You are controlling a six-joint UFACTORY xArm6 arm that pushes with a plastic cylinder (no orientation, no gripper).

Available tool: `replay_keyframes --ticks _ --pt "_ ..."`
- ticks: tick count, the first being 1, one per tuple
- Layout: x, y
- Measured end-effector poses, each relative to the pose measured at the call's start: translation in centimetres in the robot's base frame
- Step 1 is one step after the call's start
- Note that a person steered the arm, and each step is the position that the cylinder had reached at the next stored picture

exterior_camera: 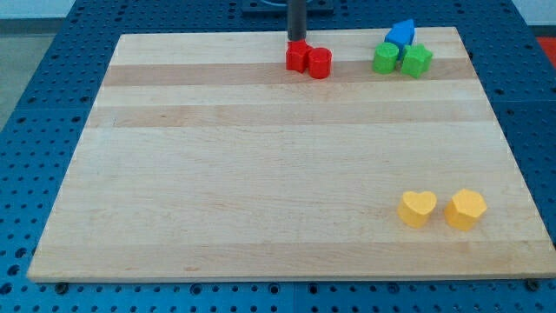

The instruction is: Separate the red star and red circle

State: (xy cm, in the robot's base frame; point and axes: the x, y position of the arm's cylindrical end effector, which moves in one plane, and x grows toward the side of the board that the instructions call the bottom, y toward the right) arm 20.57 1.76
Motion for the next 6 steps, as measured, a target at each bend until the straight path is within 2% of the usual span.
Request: replay_keyframes --ticks 4,6 --pt "6.8 1.4" --pt "7.4 -0.8"
